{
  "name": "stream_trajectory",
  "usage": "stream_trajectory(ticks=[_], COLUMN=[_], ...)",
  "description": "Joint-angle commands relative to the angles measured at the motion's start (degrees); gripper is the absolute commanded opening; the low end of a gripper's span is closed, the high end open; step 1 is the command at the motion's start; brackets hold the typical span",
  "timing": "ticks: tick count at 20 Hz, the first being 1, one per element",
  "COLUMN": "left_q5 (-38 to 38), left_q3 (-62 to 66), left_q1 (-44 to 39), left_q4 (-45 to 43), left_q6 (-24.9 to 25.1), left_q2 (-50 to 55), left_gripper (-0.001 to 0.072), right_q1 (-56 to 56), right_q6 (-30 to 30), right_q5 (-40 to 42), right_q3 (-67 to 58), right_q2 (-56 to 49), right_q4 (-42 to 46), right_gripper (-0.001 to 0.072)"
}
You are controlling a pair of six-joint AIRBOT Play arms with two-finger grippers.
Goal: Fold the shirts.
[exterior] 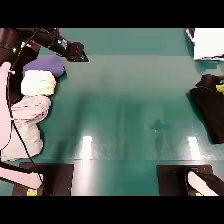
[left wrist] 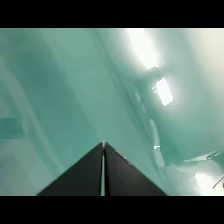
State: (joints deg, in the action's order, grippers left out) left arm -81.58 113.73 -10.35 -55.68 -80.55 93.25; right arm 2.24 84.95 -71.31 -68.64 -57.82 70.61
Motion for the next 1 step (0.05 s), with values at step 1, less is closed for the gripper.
stream_trajectory(ticks=[1], left_q5=[0.2], left_q3=[0.1], left_q1=[0.0], left_q4=[0.0], left_q6=[0.0], left_q2=[0.0], left_gripper=[0.0031], right_q1=[-1.5], right_q6=[0.0], right_q5=[-1.5], right_q3=[-0.5], right_q2=[0.0], right_q4=[-0.1], right_gripper=[0.0014])
